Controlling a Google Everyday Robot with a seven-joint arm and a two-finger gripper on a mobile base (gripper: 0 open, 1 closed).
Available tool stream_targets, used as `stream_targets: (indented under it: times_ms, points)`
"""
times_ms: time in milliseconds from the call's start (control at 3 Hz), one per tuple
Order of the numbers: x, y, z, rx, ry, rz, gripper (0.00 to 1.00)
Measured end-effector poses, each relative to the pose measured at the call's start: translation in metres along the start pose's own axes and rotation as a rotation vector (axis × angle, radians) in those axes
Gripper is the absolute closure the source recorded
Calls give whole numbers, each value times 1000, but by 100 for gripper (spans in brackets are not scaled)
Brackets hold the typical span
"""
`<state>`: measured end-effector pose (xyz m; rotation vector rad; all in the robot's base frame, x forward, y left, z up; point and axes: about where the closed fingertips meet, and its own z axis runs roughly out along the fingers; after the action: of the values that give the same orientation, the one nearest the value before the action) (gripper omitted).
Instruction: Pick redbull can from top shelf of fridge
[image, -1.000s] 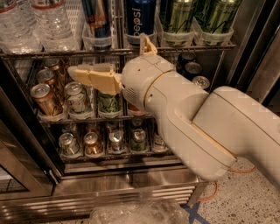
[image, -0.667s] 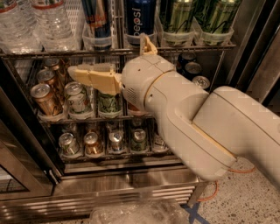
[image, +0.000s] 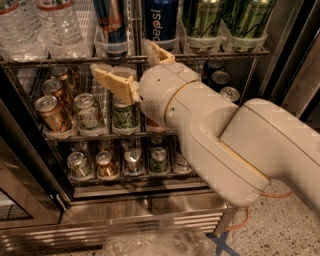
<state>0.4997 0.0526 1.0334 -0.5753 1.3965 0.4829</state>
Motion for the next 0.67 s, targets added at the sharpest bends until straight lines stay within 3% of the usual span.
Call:
stream_targets:
  times_ms: [667]
  points:
    - [-1, -1, 0, 1, 0, 0, 29]
